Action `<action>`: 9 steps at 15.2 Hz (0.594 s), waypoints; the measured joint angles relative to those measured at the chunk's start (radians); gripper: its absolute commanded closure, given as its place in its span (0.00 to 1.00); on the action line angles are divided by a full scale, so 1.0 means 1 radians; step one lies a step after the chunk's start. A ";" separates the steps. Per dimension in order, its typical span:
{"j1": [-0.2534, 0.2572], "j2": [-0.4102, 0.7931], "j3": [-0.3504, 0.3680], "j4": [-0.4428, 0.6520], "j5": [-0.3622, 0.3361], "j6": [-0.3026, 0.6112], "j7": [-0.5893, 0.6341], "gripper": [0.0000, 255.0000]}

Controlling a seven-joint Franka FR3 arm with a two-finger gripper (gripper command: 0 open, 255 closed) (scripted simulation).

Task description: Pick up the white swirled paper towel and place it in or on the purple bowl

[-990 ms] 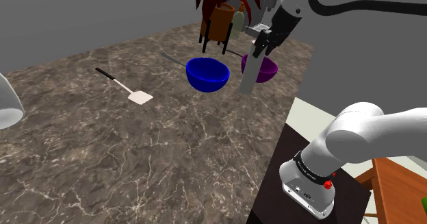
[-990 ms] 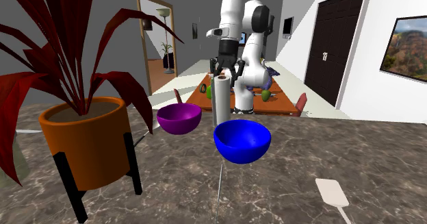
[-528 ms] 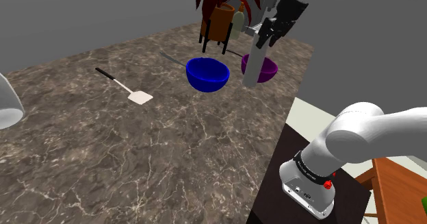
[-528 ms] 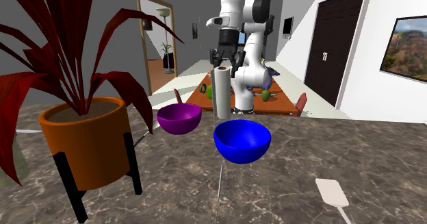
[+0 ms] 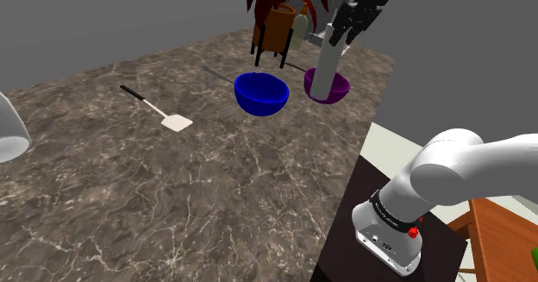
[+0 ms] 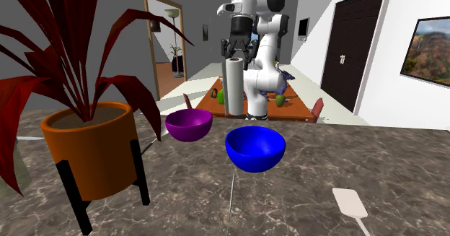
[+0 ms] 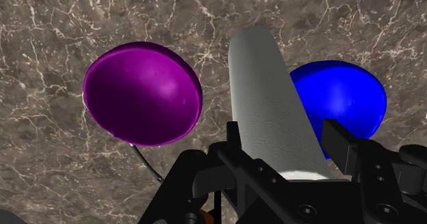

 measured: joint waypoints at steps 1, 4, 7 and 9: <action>0.000 0.005 0.000 0.017 0.000 -0.012 0.001 1.00; 0.000 0.012 0.001 0.064 0.000 -0.052 0.001 1.00; -0.001 0.028 0.000 0.115 -0.001 -0.087 0.000 1.00; -0.001 0.038 0.001 0.148 0.000 -0.109 0.001 1.00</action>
